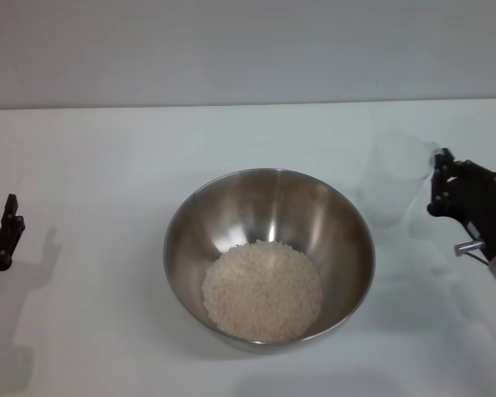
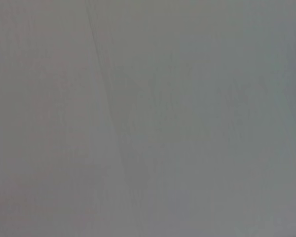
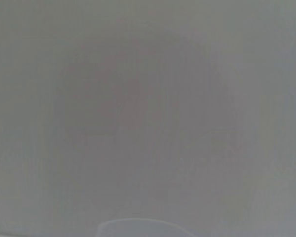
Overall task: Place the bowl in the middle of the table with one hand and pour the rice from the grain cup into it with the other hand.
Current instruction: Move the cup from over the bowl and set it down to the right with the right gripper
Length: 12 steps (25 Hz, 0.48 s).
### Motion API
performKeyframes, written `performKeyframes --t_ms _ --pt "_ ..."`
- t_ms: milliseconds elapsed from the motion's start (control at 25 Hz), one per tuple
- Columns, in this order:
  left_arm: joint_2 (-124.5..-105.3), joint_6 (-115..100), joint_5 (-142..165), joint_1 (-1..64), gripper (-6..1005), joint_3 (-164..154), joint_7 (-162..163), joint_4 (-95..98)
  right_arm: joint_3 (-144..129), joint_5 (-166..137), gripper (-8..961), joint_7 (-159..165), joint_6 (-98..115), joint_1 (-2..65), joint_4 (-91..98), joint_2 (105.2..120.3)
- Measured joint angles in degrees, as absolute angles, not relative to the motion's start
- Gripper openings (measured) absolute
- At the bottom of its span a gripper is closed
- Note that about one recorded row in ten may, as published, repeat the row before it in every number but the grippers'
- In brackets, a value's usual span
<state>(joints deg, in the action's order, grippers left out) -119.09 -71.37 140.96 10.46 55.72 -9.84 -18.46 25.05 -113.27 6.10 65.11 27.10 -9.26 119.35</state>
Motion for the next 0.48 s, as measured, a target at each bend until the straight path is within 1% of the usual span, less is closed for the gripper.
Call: performKeyframes --t_ms 480 --pt "-119.09 -71.4 141.0 10.7 754 55.7 -9.8 -18.5 21.1 -113.9 72 5.8 57.3 31.0 -8.0 119.36"
